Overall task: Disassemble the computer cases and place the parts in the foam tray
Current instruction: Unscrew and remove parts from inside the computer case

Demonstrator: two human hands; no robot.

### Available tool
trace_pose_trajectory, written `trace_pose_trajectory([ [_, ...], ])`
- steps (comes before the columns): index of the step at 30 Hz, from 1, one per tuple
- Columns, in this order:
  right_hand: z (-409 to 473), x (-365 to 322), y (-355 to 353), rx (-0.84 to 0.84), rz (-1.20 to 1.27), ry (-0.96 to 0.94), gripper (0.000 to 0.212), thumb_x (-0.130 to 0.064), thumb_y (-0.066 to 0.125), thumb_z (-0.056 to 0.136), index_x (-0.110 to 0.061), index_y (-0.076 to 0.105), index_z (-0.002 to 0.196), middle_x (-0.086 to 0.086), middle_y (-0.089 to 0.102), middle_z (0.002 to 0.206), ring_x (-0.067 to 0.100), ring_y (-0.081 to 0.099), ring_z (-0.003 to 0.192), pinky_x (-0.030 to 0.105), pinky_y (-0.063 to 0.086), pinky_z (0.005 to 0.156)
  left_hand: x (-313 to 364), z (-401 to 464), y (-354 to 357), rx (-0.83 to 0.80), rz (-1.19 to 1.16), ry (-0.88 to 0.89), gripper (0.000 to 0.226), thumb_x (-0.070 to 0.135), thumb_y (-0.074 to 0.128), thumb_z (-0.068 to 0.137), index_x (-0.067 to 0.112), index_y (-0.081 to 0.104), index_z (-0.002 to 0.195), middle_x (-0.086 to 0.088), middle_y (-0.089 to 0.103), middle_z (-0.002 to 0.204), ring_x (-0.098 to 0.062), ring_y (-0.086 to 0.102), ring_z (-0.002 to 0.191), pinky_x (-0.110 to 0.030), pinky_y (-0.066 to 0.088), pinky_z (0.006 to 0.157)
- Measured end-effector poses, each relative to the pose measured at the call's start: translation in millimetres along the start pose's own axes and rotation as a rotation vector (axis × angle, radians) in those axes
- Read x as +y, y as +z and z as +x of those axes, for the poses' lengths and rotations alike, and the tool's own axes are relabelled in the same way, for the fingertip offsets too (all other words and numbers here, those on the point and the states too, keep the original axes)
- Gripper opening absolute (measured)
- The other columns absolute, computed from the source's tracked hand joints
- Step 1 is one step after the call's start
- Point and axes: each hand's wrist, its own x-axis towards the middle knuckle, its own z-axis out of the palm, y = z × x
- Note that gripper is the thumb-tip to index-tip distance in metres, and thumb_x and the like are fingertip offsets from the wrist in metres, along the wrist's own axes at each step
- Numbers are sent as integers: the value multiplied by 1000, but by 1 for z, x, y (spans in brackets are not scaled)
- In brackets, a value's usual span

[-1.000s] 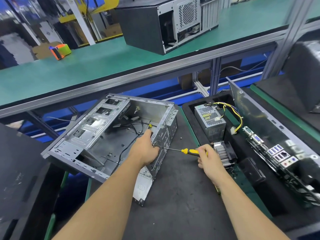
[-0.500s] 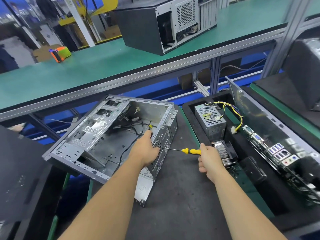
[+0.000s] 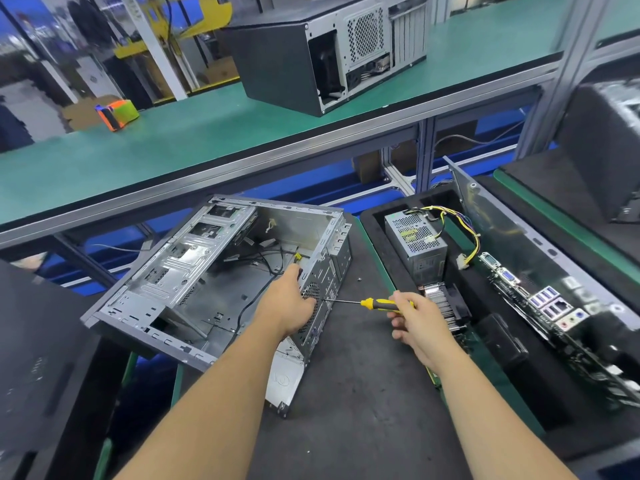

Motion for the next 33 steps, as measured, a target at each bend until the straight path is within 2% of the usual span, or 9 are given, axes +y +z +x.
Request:
trace_pose_trajectory([
  [4,5,-1,5,39,-54,211,46,-49,40,104,-9,63,99,3,44,57,15,32,43,23,28,42,0,0,1,-1,-7,-2,27,18,63,87,20,48,109,-5,67,90,-25,64,81,-43,56,77],
  [9,1,6,5,107,-470,-231,21,-25,47,103,-27,63,89,-7,59,81,15,53,73,28,39,61,-2,1,1,7,-9,2,25,18,63,86,21,47,105,-3,66,88,-23,63,78,-39,54,72],
  [15,3,5,5,4,-101,-172,23,-9,59,97,-29,59,109,6,57,96,17,54,73,35,47,74,-3,2,2,8,-9,4,24,18,65,87,21,47,103,-1,66,88,-21,63,77,-39,54,72],
  [17,4,0,10,0,-21,-68,9,-28,58,100,-24,59,108,5,59,100,18,59,78,35,51,67,-3,2,2,8,-9,3,25,18,64,87,21,48,104,-1,66,90,-22,64,79,-41,55,74],
  [20,7,-4,12,74,-191,80,37,-48,39,103,-18,58,99,8,63,83,20,55,56,28,47,44,-3,3,2,10,-2,6,25,19,64,86,22,48,105,-2,66,90,-22,63,79,-41,55,74],
  [23,13,2,9,89,-262,-6,29,-35,43,103,-14,58,88,7,48,70,18,40,50,27,37,44,-3,3,3,11,-8,3,25,19,64,86,22,47,105,-2,66,87,-20,63,77,-39,54,71],
  [26,12,4,7,65,-223,-92,14,-15,50,100,-22,61,94,5,54,87,20,45,65,32,44,57,-4,3,3,15,-5,5,25,19,64,86,22,47,104,1,65,85,-17,61,75,-36,51,66],
  [29,8,6,6,-5,-29,-75,27,-2,55,96,-27,59,107,7,55,101,21,53,80,33,50,67,-5,4,4,19,-2,9,24,19,65,86,22,46,101,1,64,83,-17,61,73,-33,48,63],
  [33,5,2,9,18,-46,28,19,-37,60,99,-19,61,105,9,62,96,20,59,71,31,53,53,-5,4,3,15,-5,13,24,18,64,86,21,47,103,-2,66,86,-21,62,75,-38,53,68],
])
